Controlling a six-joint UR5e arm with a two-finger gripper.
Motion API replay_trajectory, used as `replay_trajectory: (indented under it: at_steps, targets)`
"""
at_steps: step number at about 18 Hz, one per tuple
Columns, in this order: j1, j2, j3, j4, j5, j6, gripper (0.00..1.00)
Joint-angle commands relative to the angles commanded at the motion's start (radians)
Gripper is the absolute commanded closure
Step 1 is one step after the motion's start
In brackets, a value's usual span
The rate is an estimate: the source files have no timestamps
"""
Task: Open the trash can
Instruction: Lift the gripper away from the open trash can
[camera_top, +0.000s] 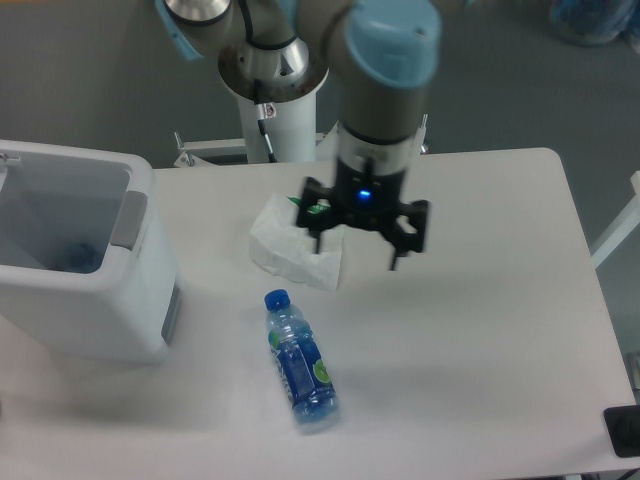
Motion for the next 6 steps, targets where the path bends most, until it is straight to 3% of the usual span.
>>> replay_trajectory:
  at_steps: [3,6]
  targets:
    - [0.022,-0.061,-0.002,0.046,0.003,0.082,0.0]
    - [0.031,-0.081,-0.008,0.083,0.03,0.083,0.0]
